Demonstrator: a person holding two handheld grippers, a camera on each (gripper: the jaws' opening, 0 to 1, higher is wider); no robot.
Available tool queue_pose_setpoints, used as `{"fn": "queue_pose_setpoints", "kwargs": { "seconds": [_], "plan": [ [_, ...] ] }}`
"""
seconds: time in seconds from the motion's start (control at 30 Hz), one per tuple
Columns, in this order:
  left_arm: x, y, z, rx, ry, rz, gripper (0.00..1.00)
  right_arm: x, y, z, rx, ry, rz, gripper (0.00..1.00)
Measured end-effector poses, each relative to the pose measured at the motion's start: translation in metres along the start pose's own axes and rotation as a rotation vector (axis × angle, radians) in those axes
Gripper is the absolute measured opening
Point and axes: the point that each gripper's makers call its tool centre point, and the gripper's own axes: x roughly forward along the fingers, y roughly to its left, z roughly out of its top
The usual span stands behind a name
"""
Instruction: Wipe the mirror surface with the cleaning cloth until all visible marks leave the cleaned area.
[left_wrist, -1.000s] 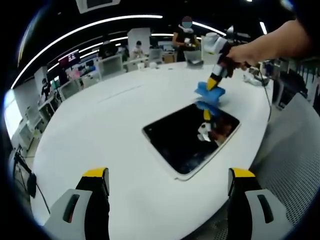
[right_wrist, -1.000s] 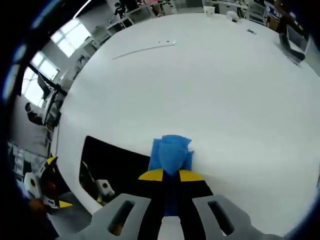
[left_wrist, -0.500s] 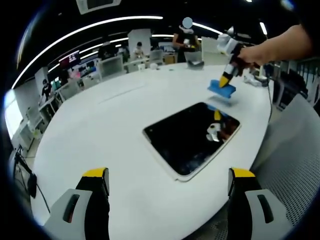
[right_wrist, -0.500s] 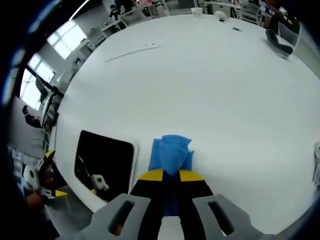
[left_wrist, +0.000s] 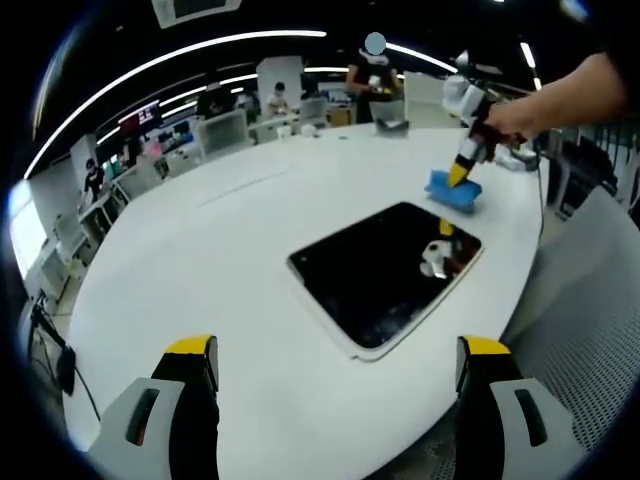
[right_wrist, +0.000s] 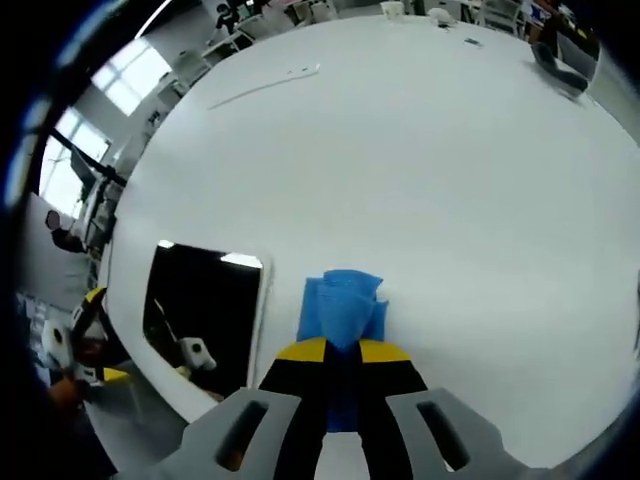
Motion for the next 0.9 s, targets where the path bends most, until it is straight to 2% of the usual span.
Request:
{"fn": "queue_pose_setpoints", "kwargs": {
  "seconds": [0.13,0.23,0.33,0.57,0.7,0.8,0.83,0.87,0.9],
  "plan": [
    [0.0,0.001,0.0,0.005,0.003,0.008,0.99,0.006,-0.003,-0.007,0.004,0.015,-0.002,0.05],
    [0.0,0.003,-0.001,-0.001,0.007,0.018,0.99,0.007,-0.005,-0.01,-0.045,0.003,-0.016,0.06],
    [-0.001,0.004,-0.002,0.001,0.013,0.022,0.99,0.009,-0.005,-0.014,-0.059,0.008,-0.025,0.07],
    [-0.001,0.006,-0.003,0.006,0.017,0.033,0.99,0.01,-0.005,-0.013,-0.146,-0.019,-0.061,0.08],
    [-0.002,0.009,-0.003,0.002,0.013,0.044,0.99,0.008,-0.004,-0.014,-0.161,-0.014,-0.062,0.08],
    [-0.002,0.011,-0.003,-0.005,0.014,0.051,0.99,0.005,0.002,-0.016,-0.174,-0.049,-0.019,0.14],
    [-0.003,0.011,-0.003,-0.008,0.012,0.05,0.99,0.004,0.006,-0.016,-0.176,-0.068,-0.001,0.2],
    [-0.003,0.011,-0.003,-0.013,0.007,0.047,0.99,0.002,0.009,-0.012,-0.191,-0.1,0.012,0.24],
    [-0.003,0.009,0.0,-0.019,-0.007,0.036,0.99,-0.002,0.013,-0.003,-0.26,-0.16,0.032,0.27]
  ]
}}
